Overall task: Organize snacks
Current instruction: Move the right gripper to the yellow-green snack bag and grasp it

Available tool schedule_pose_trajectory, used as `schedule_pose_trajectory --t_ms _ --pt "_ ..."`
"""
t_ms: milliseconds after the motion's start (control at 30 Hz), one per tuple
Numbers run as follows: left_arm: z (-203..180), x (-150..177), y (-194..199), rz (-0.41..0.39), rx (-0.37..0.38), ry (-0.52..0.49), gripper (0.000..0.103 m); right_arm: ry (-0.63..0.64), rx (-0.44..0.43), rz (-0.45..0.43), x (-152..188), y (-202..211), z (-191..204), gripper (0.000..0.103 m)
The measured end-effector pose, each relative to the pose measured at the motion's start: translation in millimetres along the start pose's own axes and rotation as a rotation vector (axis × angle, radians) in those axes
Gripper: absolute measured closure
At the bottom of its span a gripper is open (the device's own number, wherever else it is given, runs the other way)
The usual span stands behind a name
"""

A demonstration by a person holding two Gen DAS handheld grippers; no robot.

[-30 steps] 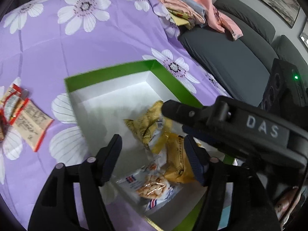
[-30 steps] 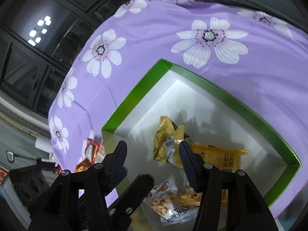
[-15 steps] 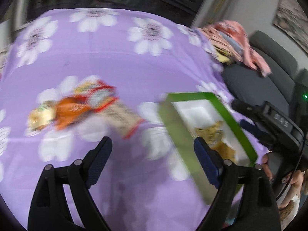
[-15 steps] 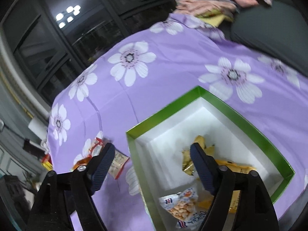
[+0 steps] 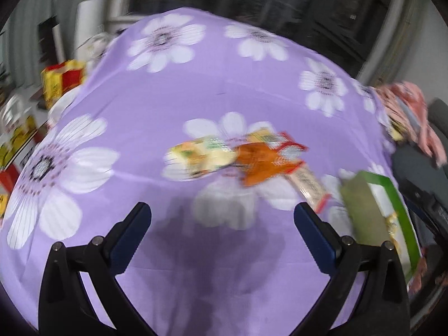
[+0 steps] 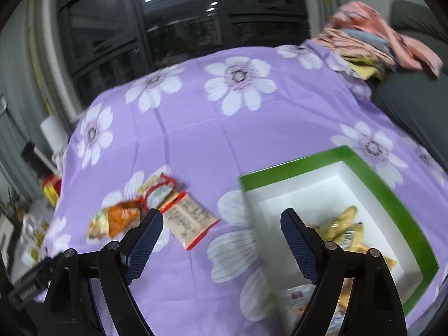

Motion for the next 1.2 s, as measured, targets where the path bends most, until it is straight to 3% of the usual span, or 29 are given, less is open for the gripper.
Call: schedule_pose_trajectory --t_ms 200,300,433,633,800,933,1200 --pt "37.3 -9.0 -1.4 0.003 -0.088 0.096 0.001 0.024 -0.101 0.056 11.3 -10.7 32.4 0.017" --pt "46.2 -11.1 1.0 0.001 -0.112 0.105 0.001 0.003 -0.166 0.122 16.5 -19.8 44.7 0.017" --pt "58.0 -12.3 1.0 0.011 -0.158 0.121 0.001 0.008 -0.189 0.203 16.3 -36.0 67.8 0.017" --pt "76.9 -15.7 0.4 0.031 -0.159 0.186 0.001 0.117 -0.164 0.305 4.3 -68.0 123.8 0.017" --pt "97.7 -20.8 -1.0 0.050 -0.188 0.255 0.001 0.248 -0.285 0.394 0.7 -94.5 192.6 0.017" --pt "110.8 -23.2 3.0 0.060 -0.162 0.307 0.001 0.341 -0.259 0.485 7.3 -137.2 236.5 0.017" --pt "127.4 -26.5 4.3 0.065 -0.179 0.360 0.001 0.442 -0.186 0.566 35.9 -189.2 261.2 0.017"
Point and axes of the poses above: each gripper's, at about its wrist camera, not at the fingertips, and y roughly against the way its jaws point, z to its left, x to its underside, the point moved 4 cm from there along -y, roughly the way its jaws point
